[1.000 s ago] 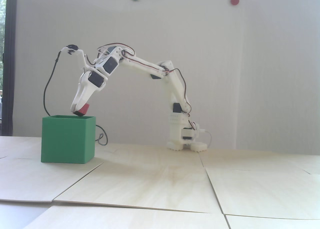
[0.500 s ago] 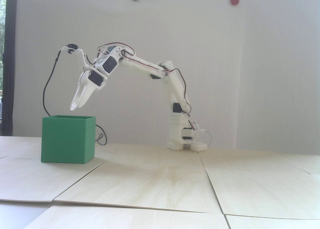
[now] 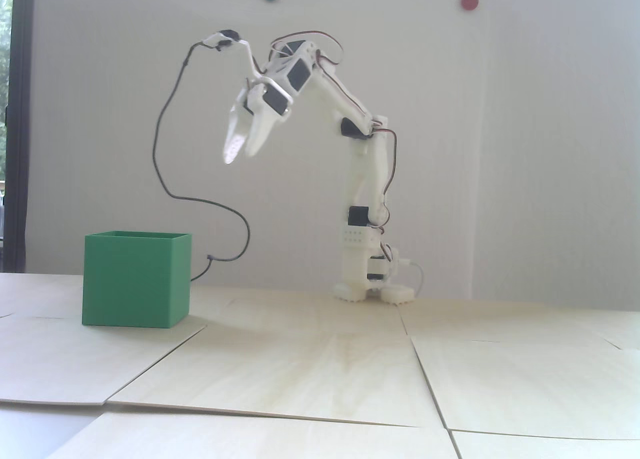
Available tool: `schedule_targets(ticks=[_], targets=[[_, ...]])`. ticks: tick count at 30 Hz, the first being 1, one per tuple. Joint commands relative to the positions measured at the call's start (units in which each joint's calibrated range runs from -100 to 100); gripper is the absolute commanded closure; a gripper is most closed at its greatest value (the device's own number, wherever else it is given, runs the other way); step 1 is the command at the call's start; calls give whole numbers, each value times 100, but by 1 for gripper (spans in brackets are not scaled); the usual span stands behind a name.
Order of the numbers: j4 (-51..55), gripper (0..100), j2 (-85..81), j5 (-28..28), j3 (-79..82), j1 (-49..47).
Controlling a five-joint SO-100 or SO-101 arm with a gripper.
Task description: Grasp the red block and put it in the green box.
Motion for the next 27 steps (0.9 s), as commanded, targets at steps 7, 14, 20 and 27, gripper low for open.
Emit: schedule_targets(ticks=[7, 14, 20, 27], targets=[[65, 91, -3435, -6, 4773, -1325], [-1486, 91, -5456, -1, 8579, -2225], [-1731, 95, -6633, 15, 10301, -2643], [-1731, 97, -7075, 15, 11082, -2828]])
